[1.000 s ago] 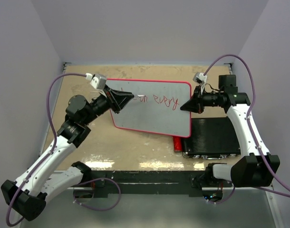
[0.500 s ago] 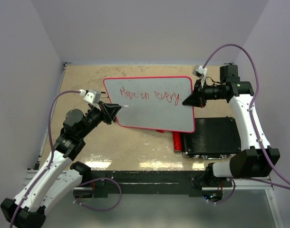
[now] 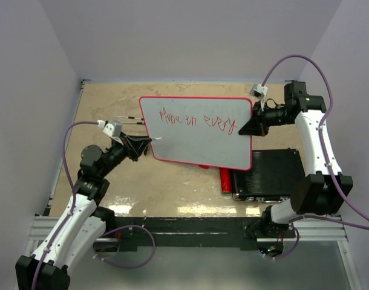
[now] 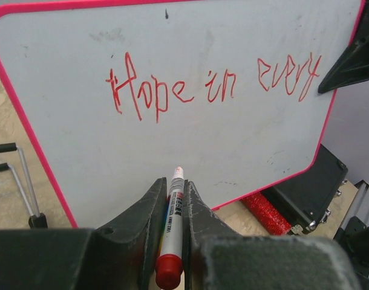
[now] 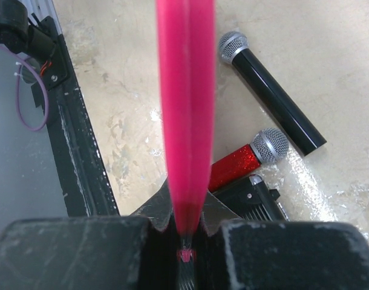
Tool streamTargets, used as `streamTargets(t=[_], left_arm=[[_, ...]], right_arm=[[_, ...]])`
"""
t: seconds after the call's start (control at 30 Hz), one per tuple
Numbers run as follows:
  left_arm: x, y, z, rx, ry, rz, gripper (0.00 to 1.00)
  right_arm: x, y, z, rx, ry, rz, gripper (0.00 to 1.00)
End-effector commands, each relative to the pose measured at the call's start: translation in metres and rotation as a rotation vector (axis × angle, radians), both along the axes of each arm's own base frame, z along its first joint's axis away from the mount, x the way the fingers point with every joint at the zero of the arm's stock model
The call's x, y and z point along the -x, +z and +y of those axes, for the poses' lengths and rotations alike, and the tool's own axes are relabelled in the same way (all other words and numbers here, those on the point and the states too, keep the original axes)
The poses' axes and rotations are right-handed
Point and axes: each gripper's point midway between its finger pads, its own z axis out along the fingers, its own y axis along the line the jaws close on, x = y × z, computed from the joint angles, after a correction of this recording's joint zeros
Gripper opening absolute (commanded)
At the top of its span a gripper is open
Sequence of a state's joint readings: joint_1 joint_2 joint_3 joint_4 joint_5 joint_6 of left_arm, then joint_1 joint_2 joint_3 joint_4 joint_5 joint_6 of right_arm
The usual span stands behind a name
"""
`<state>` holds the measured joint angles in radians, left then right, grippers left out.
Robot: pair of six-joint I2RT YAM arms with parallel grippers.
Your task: Write a sentence on the whiteboard
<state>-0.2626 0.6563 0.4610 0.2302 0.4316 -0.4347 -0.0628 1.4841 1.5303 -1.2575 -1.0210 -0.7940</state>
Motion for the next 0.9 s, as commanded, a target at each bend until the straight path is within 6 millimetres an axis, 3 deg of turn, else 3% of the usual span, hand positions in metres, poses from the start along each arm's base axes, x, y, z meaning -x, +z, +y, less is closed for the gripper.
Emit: streamTargets(t=[0.0, 0.37, 0.87], left_arm=[[0.013, 0.023, -0.007, 0.045, -0.070, -0.128, 0.00], [0.010, 0.007, 0.001, 0.062, -0.006, -0.008, 0.00], [0.008, -0.002, -0.001, 0.074, -0.016, 0.005, 0.00]], right_arm=[[-0.008, -0.002, -0.014, 0.113, 0.018, -0.110, 0.00], [-0.002, -0.015, -0.007, 0.070, 0.030, -0.110, 0.00], [-0.002, -0.020, -0.007, 0.064, 0.027, -0.121, 0.00]])
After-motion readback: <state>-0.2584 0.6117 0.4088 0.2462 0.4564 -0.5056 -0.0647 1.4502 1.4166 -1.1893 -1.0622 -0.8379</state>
